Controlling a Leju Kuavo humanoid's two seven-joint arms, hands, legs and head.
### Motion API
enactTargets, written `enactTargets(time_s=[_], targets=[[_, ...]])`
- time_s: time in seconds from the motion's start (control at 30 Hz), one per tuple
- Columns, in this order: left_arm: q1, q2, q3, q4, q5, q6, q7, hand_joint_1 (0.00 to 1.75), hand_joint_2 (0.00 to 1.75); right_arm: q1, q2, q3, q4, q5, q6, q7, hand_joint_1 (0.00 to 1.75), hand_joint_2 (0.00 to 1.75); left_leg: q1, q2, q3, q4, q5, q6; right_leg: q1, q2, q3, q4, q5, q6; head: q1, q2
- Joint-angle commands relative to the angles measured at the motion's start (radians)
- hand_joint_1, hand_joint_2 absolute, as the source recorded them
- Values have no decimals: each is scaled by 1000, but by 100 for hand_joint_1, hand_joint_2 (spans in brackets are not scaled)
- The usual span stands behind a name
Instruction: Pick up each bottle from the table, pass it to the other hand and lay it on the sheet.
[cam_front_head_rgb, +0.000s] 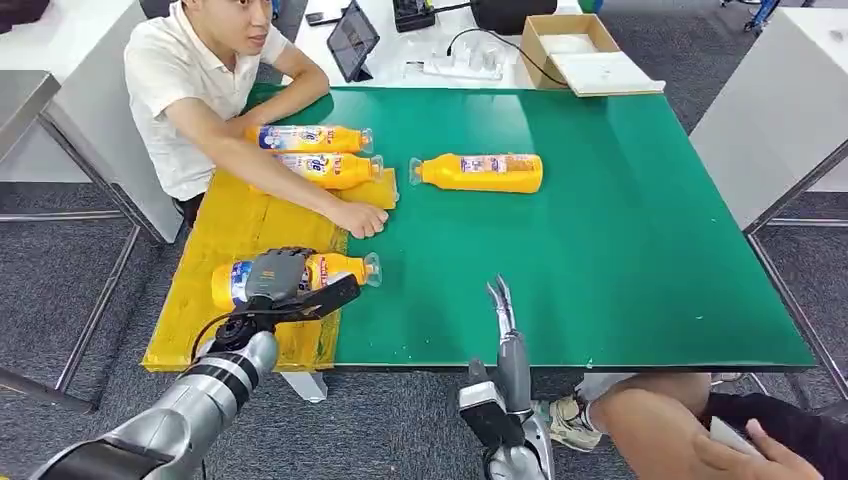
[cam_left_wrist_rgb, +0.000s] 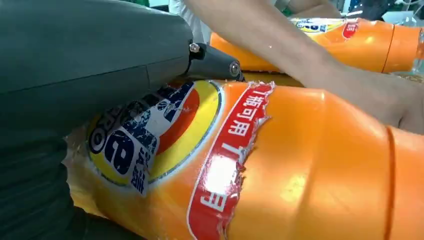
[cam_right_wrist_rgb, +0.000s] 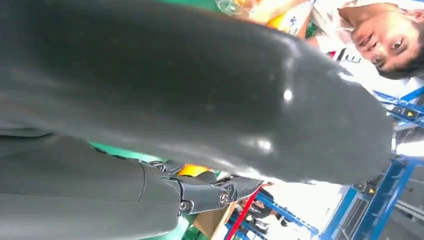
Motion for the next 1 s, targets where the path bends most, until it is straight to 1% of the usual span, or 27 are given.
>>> enactTargets(time_s=[0.03, 0.07, 0.1, 0.17, 0.2, 0.27, 0.3, 0.37, 0.4, 0.43, 0.47, 0.5, 0.63, 0.73, 0.8, 0.9, 0.97, 1.0], targets=[[-12, 9, 11, 113, 85, -115, -95, 3, 175, -41, 8, -66, 107, -10, 4, -14, 0, 0, 0, 2, 4, -2, 0, -2, 1, 1, 3, -1, 0, -2, 0, 0], [-12, 9, 11, 113, 85, -115, -95, 3, 175, -41, 8, -66, 107, -10, 4, -14, 0, 0, 1, 3, 6, -2, -1, -3, 1, 1, 5, -1, 0, -3, 0, 0], [-11, 6, 11, 112, 86, -116, -95, 0, 175, -40, 6, -67, 108, -10, 5, -14, 0, 0, 0, 2, 5, -2, 0, -2, 0, 1, 4, -1, 0, -2, 0, 0], [3, -14, 85, 77, 233, -224, -231, 0, 175, -45, 6, -78, 125, -16, 6, -22, 0, 0, 1, 3, 6, -2, 0, -2, 1, 1, 5, -1, 0, -2, 0, 0], [13, -20, 100, 55, 295, -279, -282, 0, 175, -49, 3, -80, 137, -20, 7, -29, 0, 0, 0, 2, 7, -2, 0, -2, 0, 1, 6, -1, 0, -2, 0, 0], [17, -22, 94, 44, 299, -287, -282, 0, 175, -51, 2, -82, 145, -23, 6, -35, 0, 0, 1, 1, 8, -3, 0, -2, 1, 0, 7, -2, -1, -2, 0, 0], [17, -22, 94, 44, 299, -287, -282, 0, 175, -51, 2, -82, 145, -23, 6, -35, 0, 0, 0, 0, 6, -1, 0, -2, 0, 0, 6, -1, 0, -1, 0, 0], [17, -22, 94, 44, 299, -287, -282, 0, 175, -51, 2, -82, 145, -23, 6, -35, 0, 0, 0, -5, 7, -1, 0, -2, 0, -2, 8, -1, -1, -1, 0, 0], [19, -19, 91, 38, 304, -291, -281, 0, 175, -53, 3, -81, 147, -24, 7, -37, 0, 0, 1, -4, 9, -2, 0, -2, 1, -3, 10, -1, -1, -2, 1, 0], [26, -20, 100, 22, 358, -338, -337, 0, 175, -55, 2, -79, 152, -26, 11, -42, 0, 0, 0, -4, 9, -2, 0, -2, 0, -3, 10, -1, -1, -2, 1, 0], [35, -18, 83, -6, 398, -357, -383, 0, 175, -59, -1, -80, 164, -32, 12, -51, 0, 0, 0, -4, 7, -1, 0, -2, 0, -3, 9, -1, -1, -1, 0, 0], [46, -21, 83, -38, 455, -382, -400, 0, 175, -66, -3, -80, 179, -35, 12, -56, 0, 0, 0, -3, 9, -2, 0, -3, 0, -2, 10, -1, 0, -3, 1, 0], [64, -13, 40, -110, 526, -397, -388, 0, 175, -70, -11, -79, 182, -41, 2, -56, 0, 0, 0, -5, 7, -1, 0, -2, 1, -5, 9, -1, -1, -2, 0, 0], [65, -12, 40, -110, 526, -397, -388, 0, 175, -70, -11, -79, 182, -41, 2, -56, 0, 0, 1, -4, 9, -1, -1, -3, 1, -4, 9, -1, -1, -3, 0, 0], [65, -12, 40, -110, 526, -397, -388, 0, 175, -70, -11, -79, 182, -41, 2, -56, 0, 0, 0, -5, 7, -1, 0, -2, 1, -4, 7, 0, -1, -2, 0, 0], [78, -3, 3, -158, 624, -426, -409, 0, 175, -66, -16, -83, 171, -45, -8, -56, 0, 0, 1, -4, 7, -1, -1, -3, 1, -4, 8, 0, -1, -2, 0, 0], [106, 1, -34, -233, 659, -397, -423, 0, 175, -62, -20, -92, 166, -48, -11, -56, 0, 0, 0, -5, 5, -1, 0, -2, 0, -5, 6, 0, -1, -1, 0, 0], [134, -3, -42, -297, 679, -350, -432, 0, 175, -57, -20, -97, 162, -48, -12, -56, 0, 0, 0, -5, 5, -1, 0, -2, 0, -5, 6, 0, -1, -1, 0, 0]])
